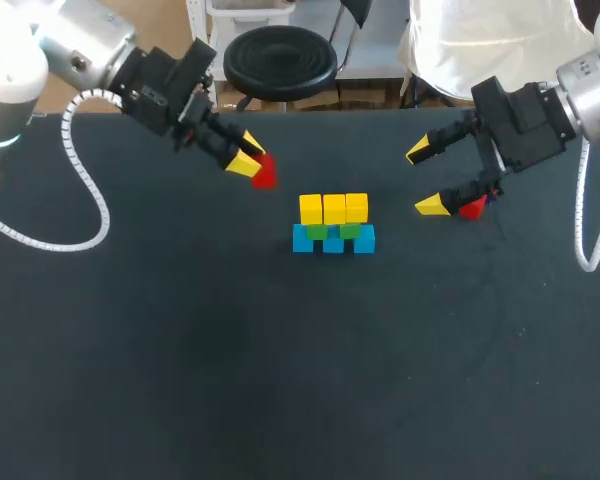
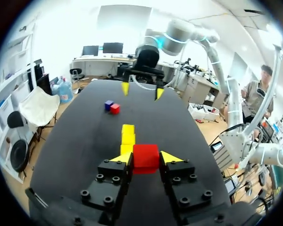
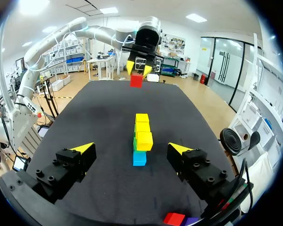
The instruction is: Place the blue cubes, place green cubes on the blue cubes, place the yellow cubes on the green cubes, then place the red cubes on the yellow cubes, and place purple cube on the red cubes.
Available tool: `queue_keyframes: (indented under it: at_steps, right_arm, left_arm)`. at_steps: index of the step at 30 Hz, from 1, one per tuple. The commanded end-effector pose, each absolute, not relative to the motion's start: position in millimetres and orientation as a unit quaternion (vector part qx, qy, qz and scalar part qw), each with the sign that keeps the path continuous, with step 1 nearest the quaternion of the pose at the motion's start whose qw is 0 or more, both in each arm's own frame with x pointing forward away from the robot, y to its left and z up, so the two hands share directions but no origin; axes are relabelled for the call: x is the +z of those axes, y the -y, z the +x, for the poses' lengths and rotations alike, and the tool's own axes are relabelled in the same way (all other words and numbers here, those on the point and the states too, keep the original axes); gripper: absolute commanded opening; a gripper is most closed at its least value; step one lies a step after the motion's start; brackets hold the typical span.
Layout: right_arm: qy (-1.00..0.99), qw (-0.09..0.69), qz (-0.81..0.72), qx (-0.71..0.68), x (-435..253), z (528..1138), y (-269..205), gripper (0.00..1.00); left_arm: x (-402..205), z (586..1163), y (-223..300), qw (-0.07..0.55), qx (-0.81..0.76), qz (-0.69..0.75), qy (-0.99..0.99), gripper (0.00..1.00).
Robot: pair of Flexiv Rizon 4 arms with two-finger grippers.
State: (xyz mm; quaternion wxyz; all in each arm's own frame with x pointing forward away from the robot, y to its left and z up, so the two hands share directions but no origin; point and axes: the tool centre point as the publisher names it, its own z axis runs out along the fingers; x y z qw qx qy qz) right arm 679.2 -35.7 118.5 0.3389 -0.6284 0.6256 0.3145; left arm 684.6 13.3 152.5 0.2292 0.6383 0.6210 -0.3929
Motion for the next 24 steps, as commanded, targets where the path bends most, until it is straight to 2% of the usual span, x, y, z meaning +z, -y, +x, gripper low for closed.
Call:
queue_keyframes:
  at_steps: [1, 24]
  right_arm:
    - [-0.626, 0.339, -0.628, 0.314, 119, 678, 36, 1.00]
    - [-0.626, 0.339, -0.628, 0.314, 119, 678, 36, 1.00]
  left_arm:
    - [153, 670, 0, 0.239, -0.391, 0.647, -0.609, 0.00]
    - [152, 662, 11, 0.238, -0.388, 0.657, -0.601, 0.00]
